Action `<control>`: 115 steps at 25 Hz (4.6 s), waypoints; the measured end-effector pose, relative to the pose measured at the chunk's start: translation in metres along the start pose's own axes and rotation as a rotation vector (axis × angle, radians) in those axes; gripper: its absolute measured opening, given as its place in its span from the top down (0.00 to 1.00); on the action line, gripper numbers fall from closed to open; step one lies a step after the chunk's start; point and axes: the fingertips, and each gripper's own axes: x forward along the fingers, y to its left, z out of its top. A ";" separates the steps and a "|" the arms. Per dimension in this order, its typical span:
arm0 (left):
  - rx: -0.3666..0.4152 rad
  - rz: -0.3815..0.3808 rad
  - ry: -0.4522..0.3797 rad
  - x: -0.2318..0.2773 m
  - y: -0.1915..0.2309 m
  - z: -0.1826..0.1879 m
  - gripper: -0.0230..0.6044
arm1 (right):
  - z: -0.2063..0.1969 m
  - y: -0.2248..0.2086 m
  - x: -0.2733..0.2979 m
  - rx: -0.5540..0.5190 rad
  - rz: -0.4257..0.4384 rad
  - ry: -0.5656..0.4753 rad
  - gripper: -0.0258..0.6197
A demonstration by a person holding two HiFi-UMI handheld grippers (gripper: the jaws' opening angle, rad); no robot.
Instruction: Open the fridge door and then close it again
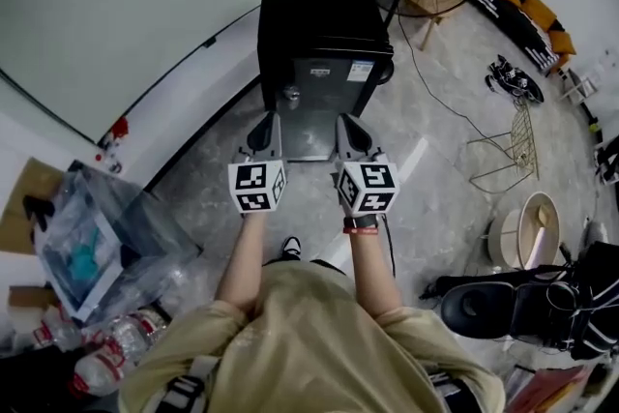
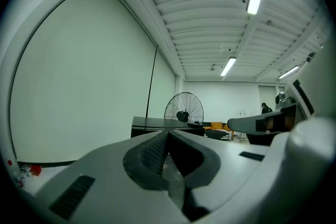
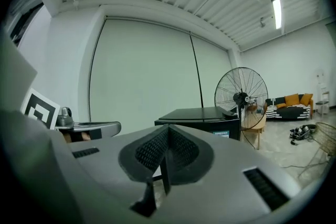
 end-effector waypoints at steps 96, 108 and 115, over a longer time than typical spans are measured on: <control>-0.040 0.026 0.582 0.228 0.131 -0.216 0.66 | -0.057 -0.018 0.282 -0.931 0.677 0.476 0.64; -0.046 0.127 0.584 0.224 0.130 -0.214 0.66 | -0.056 -0.019 0.279 -0.948 0.713 0.449 0.64; -0.048 0.149 0.571 0.225 0.132 -0.214 0.66 | -0.055 -0.019 0.279 -0.955 0.740 0.445 0.65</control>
